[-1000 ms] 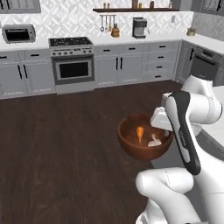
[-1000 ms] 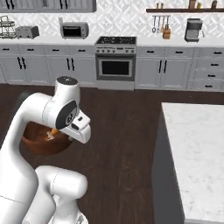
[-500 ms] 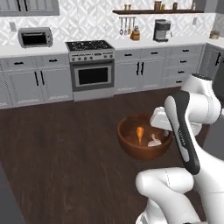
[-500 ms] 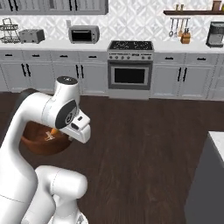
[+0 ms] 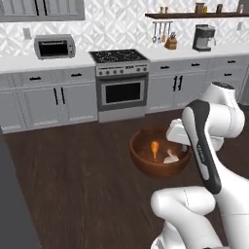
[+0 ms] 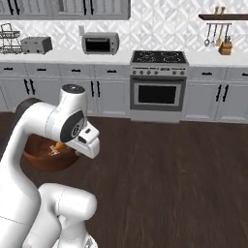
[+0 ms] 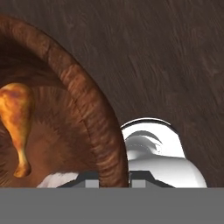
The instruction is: Pick the chicken drumstick and garlic from their plates and place them in the bowl. Then put the bowl in the fridge.
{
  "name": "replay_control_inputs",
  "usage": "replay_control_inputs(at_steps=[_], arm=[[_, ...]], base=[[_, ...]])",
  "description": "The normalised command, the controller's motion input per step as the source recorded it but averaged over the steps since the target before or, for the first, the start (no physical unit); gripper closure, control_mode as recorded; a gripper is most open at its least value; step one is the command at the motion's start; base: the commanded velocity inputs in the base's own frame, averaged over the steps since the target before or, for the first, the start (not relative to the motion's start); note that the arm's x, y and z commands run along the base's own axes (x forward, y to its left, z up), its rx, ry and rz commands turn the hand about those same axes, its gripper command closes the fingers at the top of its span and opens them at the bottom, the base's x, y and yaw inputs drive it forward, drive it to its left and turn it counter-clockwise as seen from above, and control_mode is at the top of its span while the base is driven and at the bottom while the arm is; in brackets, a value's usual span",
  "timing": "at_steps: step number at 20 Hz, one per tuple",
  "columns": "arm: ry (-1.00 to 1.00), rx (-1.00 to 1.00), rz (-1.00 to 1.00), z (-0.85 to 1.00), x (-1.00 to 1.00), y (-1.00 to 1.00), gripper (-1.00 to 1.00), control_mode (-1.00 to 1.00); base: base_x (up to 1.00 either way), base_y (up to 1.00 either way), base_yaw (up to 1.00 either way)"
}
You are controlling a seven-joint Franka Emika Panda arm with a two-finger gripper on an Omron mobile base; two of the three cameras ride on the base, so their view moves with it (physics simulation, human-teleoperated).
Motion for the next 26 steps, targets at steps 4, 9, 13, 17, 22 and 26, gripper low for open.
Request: replay_control_inputs(at_steps=[4, 9, 13, 17, 22, 26], arm=[[0.00, 0.00, 0.00, 0.00, 0.00, 0.00, 1.00, 1.00], [0.00, 0.00, 0.00, 0.00, 0.00, 0.00, 1.00, 1.00], [0.00, 0.00, 0.00, 0.00, 0.00, 0.00, 1.00, 1.00], [0.00, 0.00, 0.00, 0.00, 0.00, 0.00, 1.00, 1.00], [0.00, 0.00, 0.00, 0.00, 0.00, 0.00, 1.00, 1.00], [0.00, 0.00, 0.00, 0.00, 0.00, 0.00, 1.00, 1.00]], base=[[1.00, 0.05, 0.17], [1.00, 0.00, 0.37], [1.00, 0.00, 0.45], [1.00, 0.00, 0.49], [1.00, -0.04, 0.58], [1.00, -0.13, 0.62]])
